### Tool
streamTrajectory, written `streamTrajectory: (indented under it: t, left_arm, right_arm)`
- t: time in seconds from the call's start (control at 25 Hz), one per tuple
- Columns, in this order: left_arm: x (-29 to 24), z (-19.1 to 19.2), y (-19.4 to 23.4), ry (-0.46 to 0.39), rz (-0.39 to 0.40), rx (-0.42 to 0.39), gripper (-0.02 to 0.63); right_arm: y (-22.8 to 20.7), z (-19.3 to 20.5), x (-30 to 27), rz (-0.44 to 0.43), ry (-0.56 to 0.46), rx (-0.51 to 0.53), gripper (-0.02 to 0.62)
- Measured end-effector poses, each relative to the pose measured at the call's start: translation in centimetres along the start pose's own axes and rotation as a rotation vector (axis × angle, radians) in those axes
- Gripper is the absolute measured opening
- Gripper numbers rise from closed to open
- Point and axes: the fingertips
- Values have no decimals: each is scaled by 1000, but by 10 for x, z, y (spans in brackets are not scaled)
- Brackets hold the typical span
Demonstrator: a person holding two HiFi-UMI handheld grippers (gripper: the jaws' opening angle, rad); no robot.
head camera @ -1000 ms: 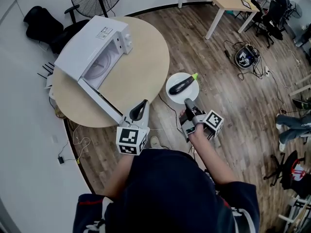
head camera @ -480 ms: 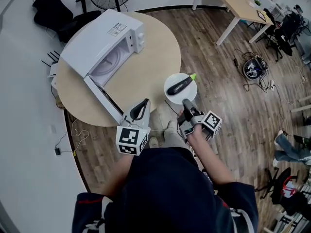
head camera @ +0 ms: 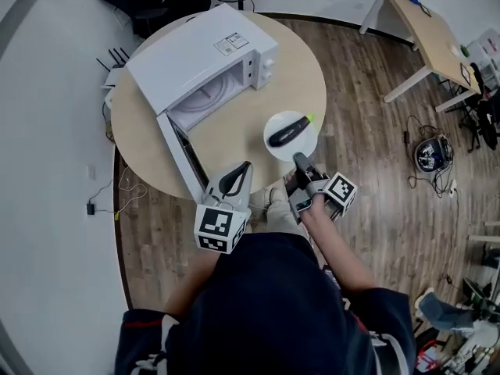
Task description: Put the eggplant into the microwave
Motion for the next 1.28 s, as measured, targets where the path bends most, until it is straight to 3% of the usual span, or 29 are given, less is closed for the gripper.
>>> streamTrajectory:
  t: [0.44,0.92,1.28]
  left_arm:
    - [-43,0,28,45,-223,54,17]
    - [-56,4,35,69,-474,130,17]
    - [-57,22,35,87,-572,176,17]
  right_arm:
    - [-8,-4,-91,-5,261,-30,23]
    - [-19,-2,-131,15,522,-37,23]
    - [-25,-3,-142,17,615,-22,23]
Point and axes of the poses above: the fingertips, and each gripper's own axes: x backward along the fingers, y to its left, z out of its underside, and after that the axes turned 13 degrees about -z, right-handed
